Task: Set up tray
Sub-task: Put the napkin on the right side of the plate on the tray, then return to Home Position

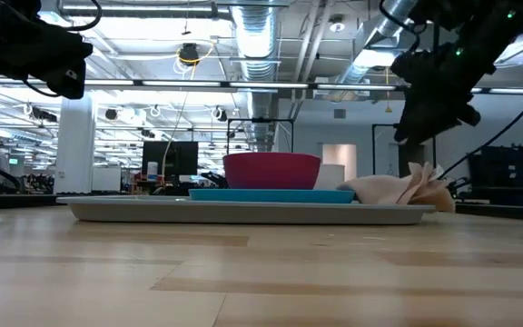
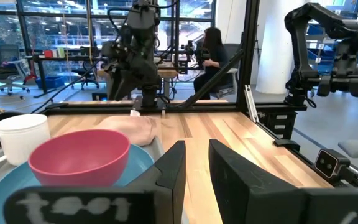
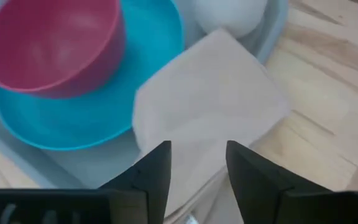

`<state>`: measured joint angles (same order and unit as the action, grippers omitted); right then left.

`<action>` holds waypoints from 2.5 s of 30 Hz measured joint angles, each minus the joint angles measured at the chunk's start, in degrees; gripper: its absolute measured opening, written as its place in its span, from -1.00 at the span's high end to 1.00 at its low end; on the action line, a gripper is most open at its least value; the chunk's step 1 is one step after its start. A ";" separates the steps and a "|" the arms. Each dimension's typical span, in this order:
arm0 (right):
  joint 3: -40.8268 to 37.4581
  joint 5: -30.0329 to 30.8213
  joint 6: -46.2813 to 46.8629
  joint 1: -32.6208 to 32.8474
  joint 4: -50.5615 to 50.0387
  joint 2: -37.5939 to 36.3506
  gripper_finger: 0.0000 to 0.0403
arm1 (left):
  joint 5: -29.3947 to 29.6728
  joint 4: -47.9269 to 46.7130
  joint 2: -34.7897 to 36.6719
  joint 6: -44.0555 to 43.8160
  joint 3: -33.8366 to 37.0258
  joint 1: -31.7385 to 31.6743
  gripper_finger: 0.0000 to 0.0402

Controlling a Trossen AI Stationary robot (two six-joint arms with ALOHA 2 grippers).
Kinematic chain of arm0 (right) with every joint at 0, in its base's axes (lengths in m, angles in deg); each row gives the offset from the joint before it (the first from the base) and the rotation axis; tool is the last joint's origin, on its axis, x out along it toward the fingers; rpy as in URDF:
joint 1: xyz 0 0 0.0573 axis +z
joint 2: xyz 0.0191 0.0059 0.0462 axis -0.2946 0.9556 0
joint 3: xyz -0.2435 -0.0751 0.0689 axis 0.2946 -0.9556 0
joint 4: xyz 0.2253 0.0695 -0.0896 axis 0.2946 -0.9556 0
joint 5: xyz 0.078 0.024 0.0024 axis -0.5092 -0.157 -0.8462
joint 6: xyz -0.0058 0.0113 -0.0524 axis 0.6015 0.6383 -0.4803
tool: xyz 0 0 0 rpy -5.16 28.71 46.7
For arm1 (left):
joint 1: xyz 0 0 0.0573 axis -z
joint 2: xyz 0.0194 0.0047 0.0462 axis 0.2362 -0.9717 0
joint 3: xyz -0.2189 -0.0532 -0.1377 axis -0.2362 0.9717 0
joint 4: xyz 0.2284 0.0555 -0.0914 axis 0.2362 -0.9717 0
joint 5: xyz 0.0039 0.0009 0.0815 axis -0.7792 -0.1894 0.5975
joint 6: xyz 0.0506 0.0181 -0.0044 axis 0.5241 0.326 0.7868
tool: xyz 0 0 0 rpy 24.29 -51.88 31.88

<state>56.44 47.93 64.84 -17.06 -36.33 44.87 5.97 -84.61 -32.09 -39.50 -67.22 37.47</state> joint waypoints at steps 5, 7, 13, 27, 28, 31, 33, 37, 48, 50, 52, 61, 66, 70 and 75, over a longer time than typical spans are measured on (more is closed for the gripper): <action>0.01 0.24 -6.55 0.81 6.13 -0.94 0.16 | -0.02 0.02 -0.02 0.02 0.00 -0.02 0.71; 0.01 0.29 -12.53 0.81 11.00 0.55 0.14 | 0.11 0.04 0.00 0.02 0.00 -0.02 0.71; 0.01 0.45 -23.36 -0.08 17.44 11.14 0.27 | 0.12 0.04 -0.02 0.02 0.00 -0.01 0.71; 0.01 0.14 -19.40 -6.27 17.58 24.55 0.92 | 0.18 0.04 -0.01 0.02 0.00 0.00 0.71; 0.01 -0.54 -19.48 -6.51 18.53 25.50 0.92 | 0.18 0.04 -0.01 0.02 0.00 -0.02 0.71; 0.01 -4.18 -21.62 -6.83 23.22 28.97 0.97 | 0.20 0.04 -0.01 0.02 0.00 -0.01 0.71; 0.01 -5.92 -22.31 -6.97 26.68 31.05 0.98 | 0.20 0.04 -0.02 0.02 0.00 -0.02 0.71; 2.34 -8.14 -22.65 -7.01 28.17 33.72 0.96 | 0.22 0.04 0.00 0.02 0.00 0.00 0.71; 10.24 -8.28 -25.43 -6.69 13.45 28.89 0.96 | 0.20 -0.07 -0.01 0.02 0.00 -0.01 0.71; 11.17 -8.31 -25.44 -5.99 11.61 26.68 0.93 | 0.21 -0.09 0.00 0.02 0.00 -0.01 0.71; 12.14 -8.31 -25.45 -5.16 9.62 24.33 0.91 | 0.21 -0.09 -0.01 0.02 0.00 0.00 0.71; 12.53 -7.28 -23.83 -1.05 7.37 16.01 0.89 | 0.20 -0.20 -0.02 0.68 0.00 0.00 0.71; 12.49 -7.30 -27.56 1.29 4.76 11.12 0.81 | 0.39 -0.10 0.00 1.18 0.00 -0.02 0.71; 12.49 -7.21 -29.96 1.84 2.99 3.45 0.76 | 2.18 0.45 0.03 -1.87 -0.17 -0.02 0.71; 10.50 -6.75 -31.69 1.84 1.63 -7.69 0.75 | 5.44 -6.50 0.07 -1.21 -6.49 0.00 0.71</action>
<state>66.94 41.17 33.14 -15.22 -34.70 37.19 11.41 -91.11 -32.02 -40.71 -73.71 37.47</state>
